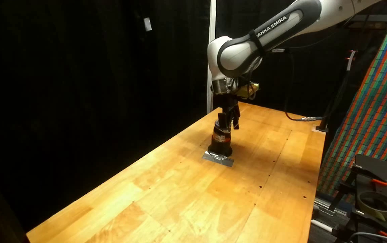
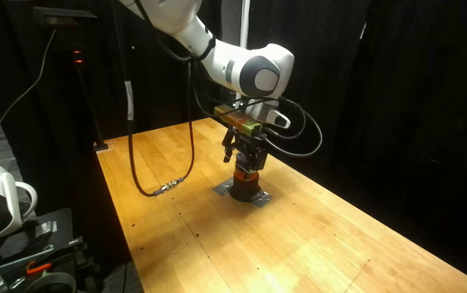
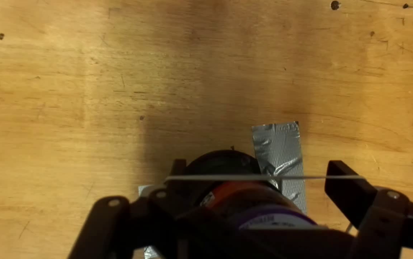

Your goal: Put the rubber band around the jar.

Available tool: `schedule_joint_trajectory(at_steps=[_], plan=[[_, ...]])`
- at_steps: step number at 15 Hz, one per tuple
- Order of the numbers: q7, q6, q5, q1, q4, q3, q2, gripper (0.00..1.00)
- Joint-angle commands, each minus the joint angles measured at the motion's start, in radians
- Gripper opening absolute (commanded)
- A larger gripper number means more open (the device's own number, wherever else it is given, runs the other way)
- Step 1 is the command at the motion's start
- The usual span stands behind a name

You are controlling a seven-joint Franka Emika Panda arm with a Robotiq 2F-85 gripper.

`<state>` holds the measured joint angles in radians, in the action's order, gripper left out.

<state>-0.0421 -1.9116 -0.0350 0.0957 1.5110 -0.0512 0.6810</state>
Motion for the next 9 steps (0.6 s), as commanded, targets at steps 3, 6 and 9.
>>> schedule_joint_trajectory(at_steps=[3,6,9], plan=[[0.012,-0.274,0.024,0.007,0.337,-0.005,-0.202,1.00],[0.008,-0.482,0.054,0.014,0.483,-0.005,-0.274,0.94],[0.021,-0.675,0.093,0.025,0.635,-0.001,-0.347,0.58]])
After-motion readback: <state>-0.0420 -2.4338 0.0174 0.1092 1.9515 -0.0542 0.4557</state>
